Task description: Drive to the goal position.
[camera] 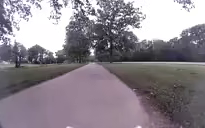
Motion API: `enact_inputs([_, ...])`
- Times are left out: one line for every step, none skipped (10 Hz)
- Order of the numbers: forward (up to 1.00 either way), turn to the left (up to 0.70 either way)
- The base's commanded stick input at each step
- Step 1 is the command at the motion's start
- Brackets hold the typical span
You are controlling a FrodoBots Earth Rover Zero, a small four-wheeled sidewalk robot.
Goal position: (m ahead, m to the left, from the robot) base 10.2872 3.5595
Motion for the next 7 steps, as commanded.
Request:
enact_inputs([0.70,0.08])
enact_inputs([0.70,0.08])
enact_inputs([0.70,0.06])
enact_inputs([0.70,0.03])
enact_inputs([0.70,0.01])
enact_inputs([0.70,0.01])
enact_inputs([0.70,0.01])
